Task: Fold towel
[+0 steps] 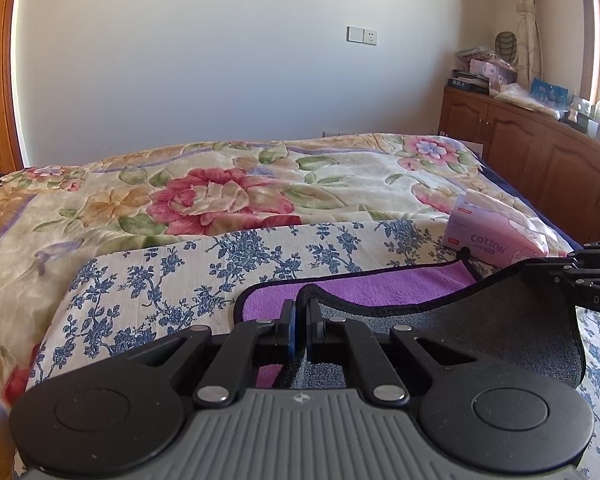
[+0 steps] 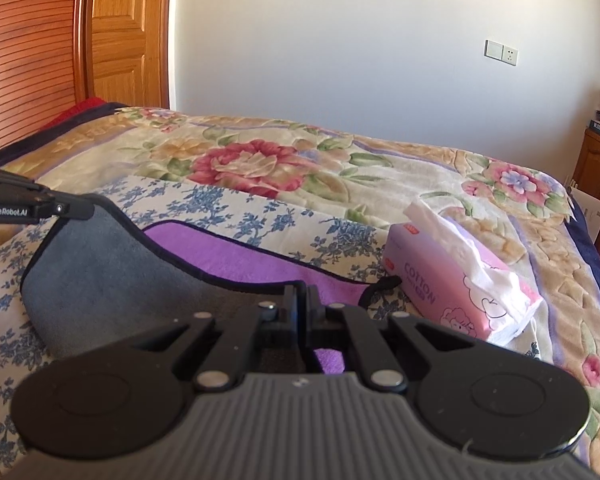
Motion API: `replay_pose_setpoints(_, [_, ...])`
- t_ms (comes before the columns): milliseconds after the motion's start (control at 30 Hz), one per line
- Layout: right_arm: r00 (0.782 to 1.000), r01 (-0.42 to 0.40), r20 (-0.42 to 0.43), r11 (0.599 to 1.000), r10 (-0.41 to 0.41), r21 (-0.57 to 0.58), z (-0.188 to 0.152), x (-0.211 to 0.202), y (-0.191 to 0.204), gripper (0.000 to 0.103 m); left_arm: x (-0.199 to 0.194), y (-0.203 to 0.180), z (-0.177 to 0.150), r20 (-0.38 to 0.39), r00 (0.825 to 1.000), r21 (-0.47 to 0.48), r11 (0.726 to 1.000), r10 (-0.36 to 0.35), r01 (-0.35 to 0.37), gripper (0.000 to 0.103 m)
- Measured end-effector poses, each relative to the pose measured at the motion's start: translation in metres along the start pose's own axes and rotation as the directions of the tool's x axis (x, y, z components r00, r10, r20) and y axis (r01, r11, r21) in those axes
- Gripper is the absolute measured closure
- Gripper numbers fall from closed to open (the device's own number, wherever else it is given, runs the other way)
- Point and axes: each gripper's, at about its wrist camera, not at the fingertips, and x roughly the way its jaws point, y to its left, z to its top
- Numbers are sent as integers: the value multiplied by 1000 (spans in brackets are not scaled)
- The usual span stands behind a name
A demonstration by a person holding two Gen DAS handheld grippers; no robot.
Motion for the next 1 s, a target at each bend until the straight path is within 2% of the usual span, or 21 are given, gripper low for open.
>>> replay_pose_setpoints(633, [997,42,63,999,-41,-16,20,18,-11,99,16,1,23,52,998,41,998,43,-45,97])
replay_pose_setpoints(1000, [995,67,81,997,-65,-24,28,35,-19,99,35,7,31,63,996,28,997,68,-70,97])
